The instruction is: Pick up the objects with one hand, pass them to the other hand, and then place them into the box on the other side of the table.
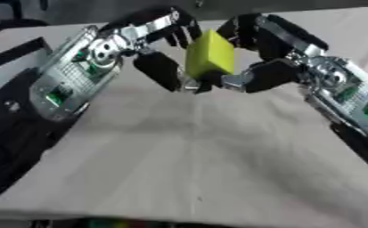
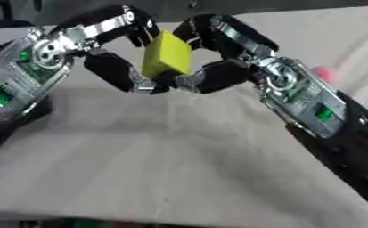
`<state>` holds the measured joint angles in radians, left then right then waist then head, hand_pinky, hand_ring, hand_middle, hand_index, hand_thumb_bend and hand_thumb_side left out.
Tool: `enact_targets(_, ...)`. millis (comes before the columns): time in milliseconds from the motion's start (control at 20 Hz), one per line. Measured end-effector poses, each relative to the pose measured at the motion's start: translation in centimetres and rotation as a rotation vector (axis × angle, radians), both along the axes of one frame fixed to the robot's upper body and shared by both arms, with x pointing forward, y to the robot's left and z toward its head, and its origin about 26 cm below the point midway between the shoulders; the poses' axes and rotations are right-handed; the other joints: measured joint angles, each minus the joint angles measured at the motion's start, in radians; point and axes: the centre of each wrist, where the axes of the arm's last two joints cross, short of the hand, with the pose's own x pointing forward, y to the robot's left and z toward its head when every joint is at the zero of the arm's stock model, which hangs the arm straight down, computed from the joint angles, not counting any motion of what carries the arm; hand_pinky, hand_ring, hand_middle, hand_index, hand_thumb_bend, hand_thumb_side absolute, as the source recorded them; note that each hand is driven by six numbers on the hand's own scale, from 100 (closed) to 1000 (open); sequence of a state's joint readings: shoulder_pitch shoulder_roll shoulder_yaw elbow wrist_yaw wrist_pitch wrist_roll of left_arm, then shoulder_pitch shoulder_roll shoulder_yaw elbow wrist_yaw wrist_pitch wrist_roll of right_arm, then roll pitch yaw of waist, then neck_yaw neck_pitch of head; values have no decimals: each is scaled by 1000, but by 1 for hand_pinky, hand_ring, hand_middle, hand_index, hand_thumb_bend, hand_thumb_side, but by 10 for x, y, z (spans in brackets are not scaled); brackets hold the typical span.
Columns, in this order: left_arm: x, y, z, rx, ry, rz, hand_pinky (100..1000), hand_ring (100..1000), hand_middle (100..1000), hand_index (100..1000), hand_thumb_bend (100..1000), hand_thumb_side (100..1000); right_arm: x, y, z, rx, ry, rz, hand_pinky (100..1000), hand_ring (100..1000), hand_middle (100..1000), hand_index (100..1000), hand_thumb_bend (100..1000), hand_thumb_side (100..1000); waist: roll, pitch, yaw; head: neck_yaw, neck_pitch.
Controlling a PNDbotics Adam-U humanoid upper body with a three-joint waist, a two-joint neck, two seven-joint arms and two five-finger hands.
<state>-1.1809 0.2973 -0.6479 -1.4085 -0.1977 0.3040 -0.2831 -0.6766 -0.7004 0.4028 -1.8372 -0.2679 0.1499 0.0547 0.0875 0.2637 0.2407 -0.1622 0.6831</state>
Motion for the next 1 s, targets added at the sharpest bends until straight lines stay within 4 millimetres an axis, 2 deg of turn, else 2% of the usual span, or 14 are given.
enact_targets(200, -1, -1, 0, -14, 4, -1, 745, 663, 654, 627, 468, 177, 0, 0, 0, -6, 3, -3, 774, 788, 485, 613, 530, 100, 0, 0, 0, 0, 0)
enact_targets(350, -3, -1, 0, -24, 4, -3, 741, 657, 645, 611, 446, 106, 0, 0, 0, -12, 6, -6, 773, 787, 486, 615, 521, 100, 0, 0, 0, -2, 0)
enact_targets(600, -4, -2, 0, -36, 11, 0, 720, 609, 574, 520, 442, 100, 0, 0, -2, -22, 17, -21, 769, 787, 497, 629, 533, 100, 0, 0, 0, -3, 0)
enact_targets(750, -4, -2, 0, -51, 18, 8, 705, 569, 513, 456, 497, 100, 0, -1, -3, -29, 26, -30, 771, 793, 509, 644, 574, 130, 0, 0, 0, -4, 0)
enact_targets(1000, -3, -2, -1, -71, 43, 26, 679, 502, 431, 346, 638, 100, -1, 1, -4, -51, 27, -29, 773, 799, 529, 666, 640, 127, 0, 0, -1, -4, 0)
